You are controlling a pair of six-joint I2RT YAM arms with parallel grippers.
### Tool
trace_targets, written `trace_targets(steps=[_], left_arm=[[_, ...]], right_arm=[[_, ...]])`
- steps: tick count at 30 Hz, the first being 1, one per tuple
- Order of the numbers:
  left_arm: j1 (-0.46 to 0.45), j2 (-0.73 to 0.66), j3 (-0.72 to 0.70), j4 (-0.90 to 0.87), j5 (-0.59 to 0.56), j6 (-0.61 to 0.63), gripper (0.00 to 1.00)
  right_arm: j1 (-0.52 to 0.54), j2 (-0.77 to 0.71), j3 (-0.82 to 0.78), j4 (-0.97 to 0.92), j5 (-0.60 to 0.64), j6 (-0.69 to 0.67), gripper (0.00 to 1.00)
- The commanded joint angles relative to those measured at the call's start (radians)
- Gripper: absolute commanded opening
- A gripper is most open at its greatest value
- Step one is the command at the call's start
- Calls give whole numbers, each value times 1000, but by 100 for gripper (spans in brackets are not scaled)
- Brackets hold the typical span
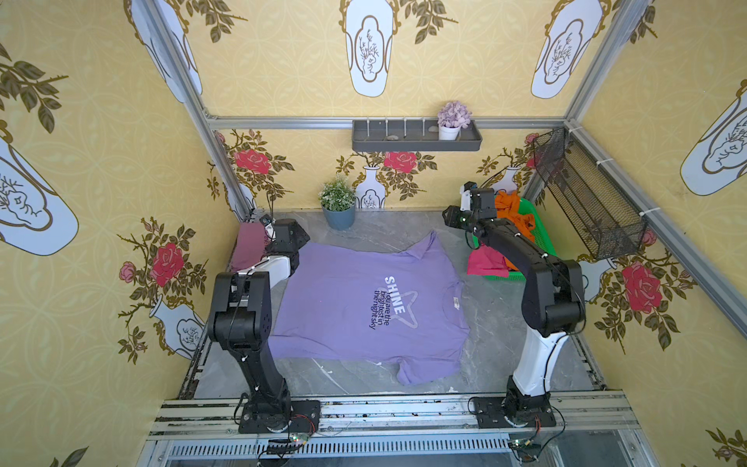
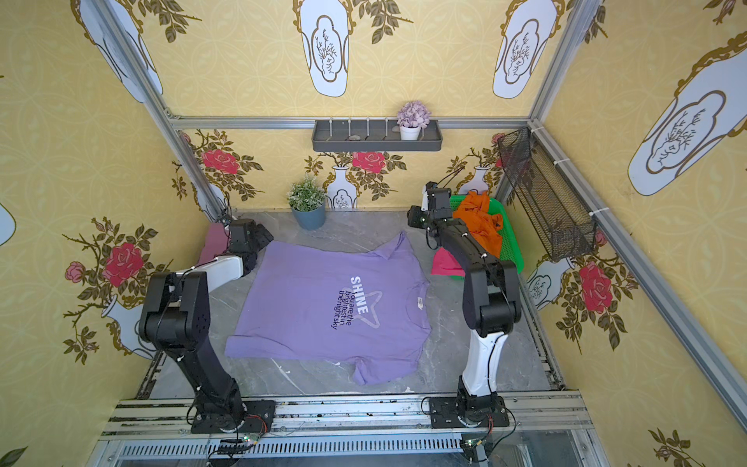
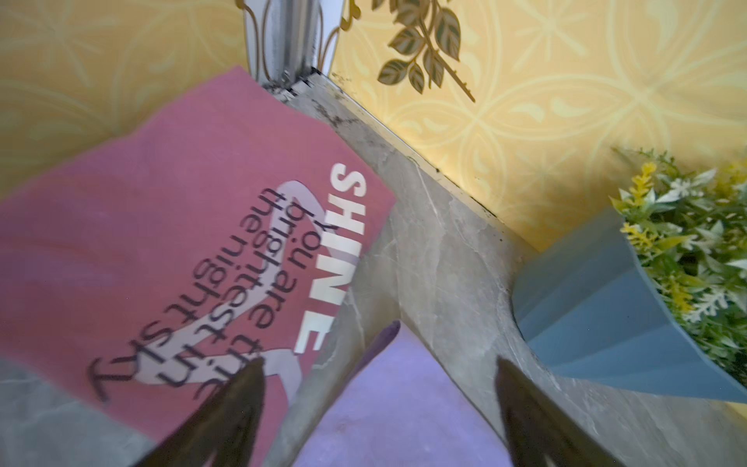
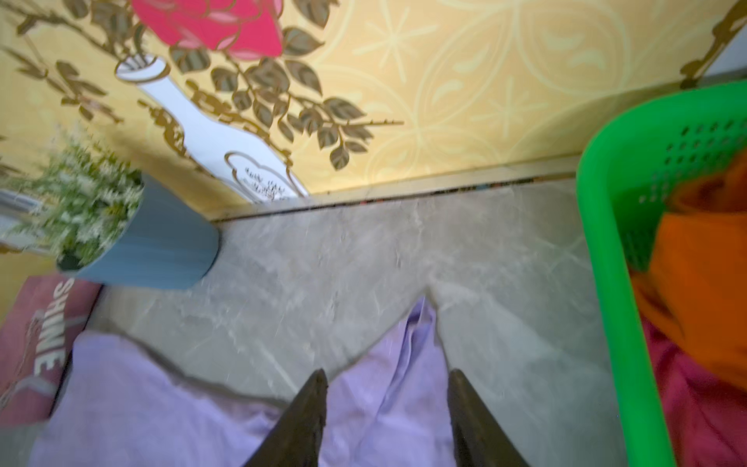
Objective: Fold and stack t-shirts
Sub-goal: Flatten out the T-shirt at the center of the board.
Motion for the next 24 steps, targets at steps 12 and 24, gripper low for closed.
trace_targets(steps=[12, 24], left_arm=[[-345, -701, -457, -448, -178, -107, 99], [-362, -475, -436, -391, -84, -92, 0]], right_arm=[[292, -815, -787, -314, 96, 450, 49], [502, -662, -963, -149, 305, 656, 0]])
